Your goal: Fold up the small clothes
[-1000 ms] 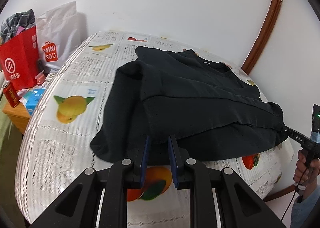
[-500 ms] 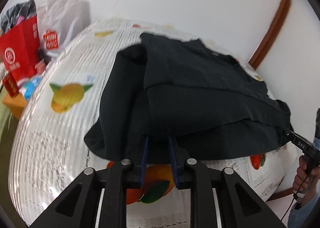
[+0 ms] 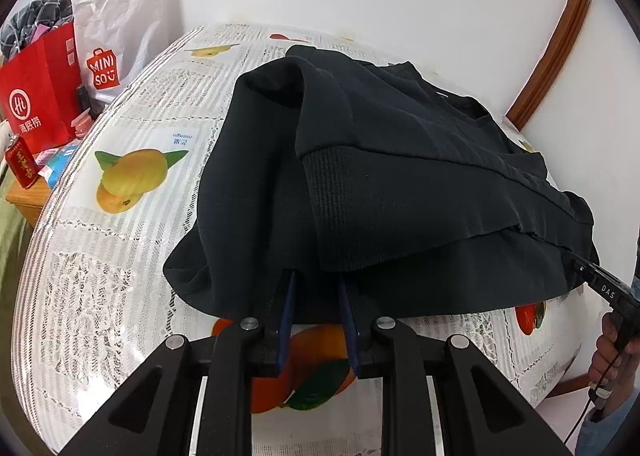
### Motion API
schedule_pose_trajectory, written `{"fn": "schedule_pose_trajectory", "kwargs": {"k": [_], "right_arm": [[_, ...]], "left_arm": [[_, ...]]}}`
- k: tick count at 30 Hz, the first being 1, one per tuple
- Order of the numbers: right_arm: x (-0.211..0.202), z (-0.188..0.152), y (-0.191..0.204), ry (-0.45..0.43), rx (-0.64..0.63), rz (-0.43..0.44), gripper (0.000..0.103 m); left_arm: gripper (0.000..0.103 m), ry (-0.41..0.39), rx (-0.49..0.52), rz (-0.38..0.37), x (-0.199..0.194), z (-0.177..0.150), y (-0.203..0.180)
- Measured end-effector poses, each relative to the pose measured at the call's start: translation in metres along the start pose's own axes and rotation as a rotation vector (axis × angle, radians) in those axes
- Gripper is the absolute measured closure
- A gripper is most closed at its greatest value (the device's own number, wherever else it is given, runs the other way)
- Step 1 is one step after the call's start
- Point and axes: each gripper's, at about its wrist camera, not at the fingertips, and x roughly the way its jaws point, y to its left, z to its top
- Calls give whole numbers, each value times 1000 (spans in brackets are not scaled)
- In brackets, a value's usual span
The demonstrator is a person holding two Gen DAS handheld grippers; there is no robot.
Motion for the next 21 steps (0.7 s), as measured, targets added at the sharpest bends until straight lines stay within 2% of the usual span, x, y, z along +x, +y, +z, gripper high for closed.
{"fn": "schedule_pose_trajectory", "kwargs": {"k": [13,21], "right_arm": [[0,-4,6,-16,-9,4,65],[-3,-5,9,-10,-5,-3,65]], "left_arm": [[81,-10,-10,-4,0,-1,1],[81,-12,-9,-2,-2,-1,2]]}}
